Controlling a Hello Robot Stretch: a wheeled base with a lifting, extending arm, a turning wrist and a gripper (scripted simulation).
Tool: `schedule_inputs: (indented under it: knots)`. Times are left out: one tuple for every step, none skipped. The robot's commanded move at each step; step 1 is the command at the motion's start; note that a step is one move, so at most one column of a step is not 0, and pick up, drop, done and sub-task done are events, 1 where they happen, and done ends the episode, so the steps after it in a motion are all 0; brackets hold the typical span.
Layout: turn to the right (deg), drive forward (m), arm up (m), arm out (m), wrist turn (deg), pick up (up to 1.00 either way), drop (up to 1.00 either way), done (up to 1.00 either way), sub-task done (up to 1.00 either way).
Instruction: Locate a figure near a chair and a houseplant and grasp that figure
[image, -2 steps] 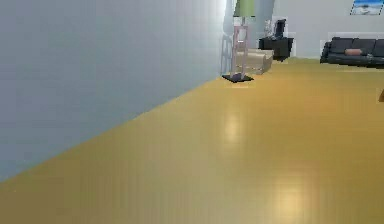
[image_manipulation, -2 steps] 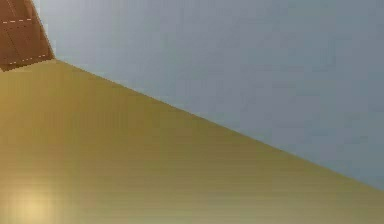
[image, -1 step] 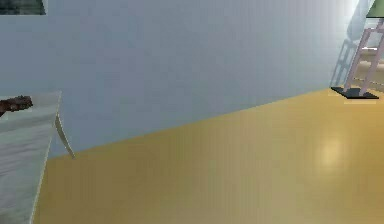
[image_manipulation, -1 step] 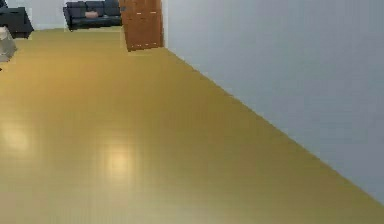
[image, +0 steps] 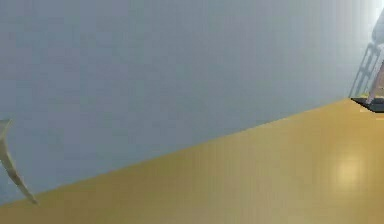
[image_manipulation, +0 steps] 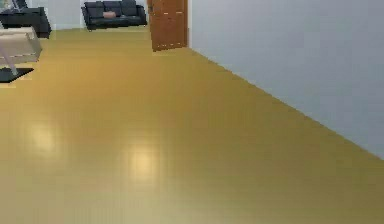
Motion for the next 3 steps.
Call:
schedule_inputs:
  knots:
    - [-45.0,0.0,0.0,0.0,0.0,0.0,0.0,0.0,0.0]
    - [-45.0,0.0,0.0,0.0,0.0,0.0,0.0,0.0,0.0]
    - [-45.0,0.0,0.0,0.0,0.0,0.0,0.0,0.0,0.0]
